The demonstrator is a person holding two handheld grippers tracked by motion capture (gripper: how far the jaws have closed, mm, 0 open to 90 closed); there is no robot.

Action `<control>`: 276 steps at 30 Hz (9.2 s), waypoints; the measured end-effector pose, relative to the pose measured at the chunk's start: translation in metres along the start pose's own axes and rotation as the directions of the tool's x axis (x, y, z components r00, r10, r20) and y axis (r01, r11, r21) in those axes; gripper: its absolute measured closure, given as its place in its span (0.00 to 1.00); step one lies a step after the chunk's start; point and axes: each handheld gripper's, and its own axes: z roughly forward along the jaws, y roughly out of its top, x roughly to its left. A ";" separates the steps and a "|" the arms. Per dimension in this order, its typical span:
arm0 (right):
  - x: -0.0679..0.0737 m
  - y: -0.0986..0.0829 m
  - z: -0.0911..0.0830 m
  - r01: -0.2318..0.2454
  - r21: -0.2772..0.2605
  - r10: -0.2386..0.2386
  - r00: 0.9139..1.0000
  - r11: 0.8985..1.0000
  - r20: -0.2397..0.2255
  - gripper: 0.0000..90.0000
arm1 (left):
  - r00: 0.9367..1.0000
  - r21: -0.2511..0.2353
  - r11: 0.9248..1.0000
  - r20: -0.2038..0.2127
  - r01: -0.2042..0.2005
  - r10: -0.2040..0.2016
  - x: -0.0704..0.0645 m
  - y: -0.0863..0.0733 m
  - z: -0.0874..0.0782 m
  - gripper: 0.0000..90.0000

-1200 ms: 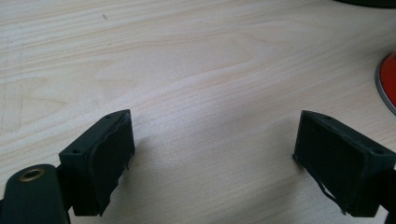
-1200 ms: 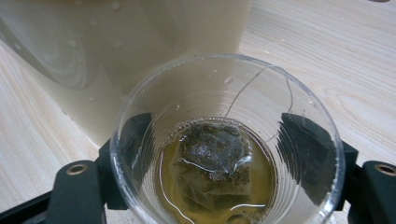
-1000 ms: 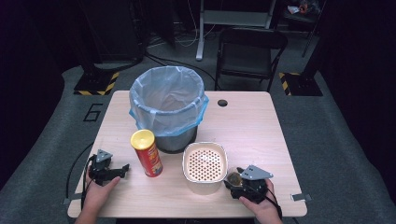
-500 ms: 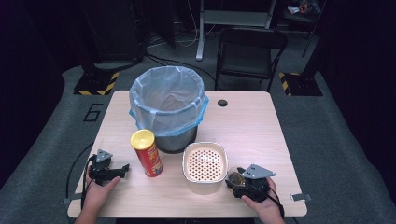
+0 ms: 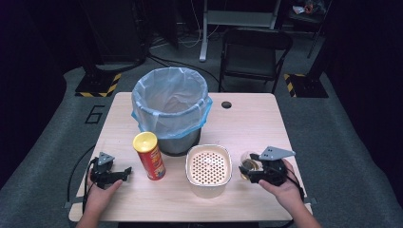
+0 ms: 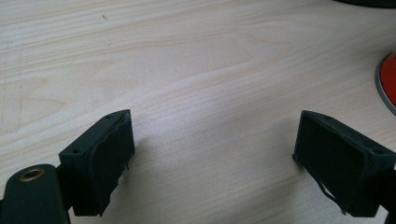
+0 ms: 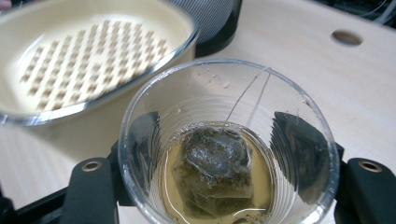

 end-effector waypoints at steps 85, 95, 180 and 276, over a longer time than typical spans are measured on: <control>0.000 0.086 0.065 0.692 -0.182 -0.672 0.722 0.698 0.167 0.40 | 1.000 -0.010 1.000 -0.006 -0.003 0.003 0.000 0.000 0.001 0.13; 0.022 0.080 0.064 0.817 -0.142 -0.766 0.574 0.559 0.289 0.41 | 1.000 -0.010 1.000 -0.006 -0.002 0.002 0.000 0.000 0.001 0.13; 0.088 0.064 0.070 0.898 0.361 -0.839 -0.388 -0.251 0.382 0.40 | 1.000 -0.010 1.000 -0.006 -0.003 0.003 0.000 0.000 0.001 0.13; 0.040 0.106 0.023 0.147 -0.473 -0.166 0.986 0.869 0.002 0.39 | 1.000 -0.006 1.000 -0.005 -0.001 0.001 0.000 0.000 0.001 0.13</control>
